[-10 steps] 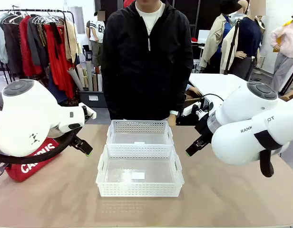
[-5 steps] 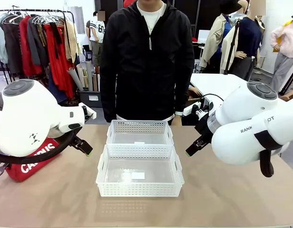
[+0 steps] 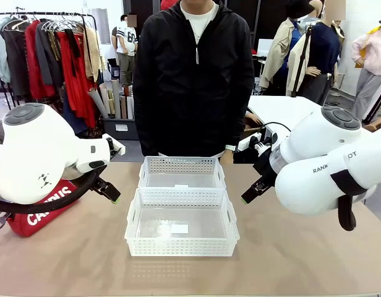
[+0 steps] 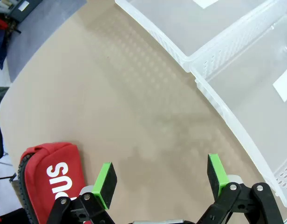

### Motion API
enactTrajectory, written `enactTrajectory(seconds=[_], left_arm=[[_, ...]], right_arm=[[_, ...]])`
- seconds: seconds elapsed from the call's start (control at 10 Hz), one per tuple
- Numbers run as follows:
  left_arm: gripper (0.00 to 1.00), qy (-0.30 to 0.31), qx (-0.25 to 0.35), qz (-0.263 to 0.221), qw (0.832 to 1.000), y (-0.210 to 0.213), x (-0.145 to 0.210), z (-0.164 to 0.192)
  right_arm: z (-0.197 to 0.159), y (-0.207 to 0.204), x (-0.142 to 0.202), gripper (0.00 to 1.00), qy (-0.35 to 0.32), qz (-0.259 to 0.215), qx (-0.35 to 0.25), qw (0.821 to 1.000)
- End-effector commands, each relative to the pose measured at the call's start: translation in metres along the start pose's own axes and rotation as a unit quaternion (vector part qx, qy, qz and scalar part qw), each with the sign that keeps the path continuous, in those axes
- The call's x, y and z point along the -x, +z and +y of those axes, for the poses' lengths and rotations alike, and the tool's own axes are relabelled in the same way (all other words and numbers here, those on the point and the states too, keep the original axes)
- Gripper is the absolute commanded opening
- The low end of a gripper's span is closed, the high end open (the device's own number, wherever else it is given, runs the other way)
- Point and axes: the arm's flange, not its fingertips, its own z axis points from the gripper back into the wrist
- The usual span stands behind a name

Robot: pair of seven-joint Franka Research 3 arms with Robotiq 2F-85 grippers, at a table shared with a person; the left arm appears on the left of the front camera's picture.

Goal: Distribute items into two baskets.
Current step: Pick up the Pencil pouch that the person points to.

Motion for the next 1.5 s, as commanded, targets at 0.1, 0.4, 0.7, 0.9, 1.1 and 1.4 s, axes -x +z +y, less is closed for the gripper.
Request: enactTrajectory(seconds=[0.1, 0.4, 0.7, 0.9, 1.1, 1.4], left_arm=[[1.00, 0.000, 0.000, 0.000, 1.000, 0.000, 0.000, 0.000], [1.00, 0.010, 0.011, -0.004, 1.000, 0.003, -0.007, 0.010], [1.00, 0.032, 0.059, -0.017, 0.998, 0.023, -0.028, 0.044], [1.00, 0.049, 0.109, -0.022, 0.993, 0.036, -0.038, 0.074], [1.00, 0.075, 0.166, -0.026, 0.983, 0.049, -0.043, 0.112], [1.00, 0.107, 0.214, -0.035, 0.970, 0.072, -0.046, 0.158]], right_arm=[[0.000, 0.000, 0.000, 1.00, 0.000, 0.000, 0.000, 1.000], [-0.006, 0.004, -0.003, 1.00, -0.005, -0.006, -0.003, 1.000], [-0.025, 0.032, -0.022, 1.00, -0.019, -0.023, -0.025, 0.999], [-0.043, 0.052, -0.034, 1.00, -0.037, -0.052, -0.070, 0.996], [-0.062, 0.073, -0.040, 1.00, -0.067, -0.065, -0.098, 0.991], [-0.097, 0.110, -0.044, 1.00, -0.082, -0.072, -0.170, 0.979]])
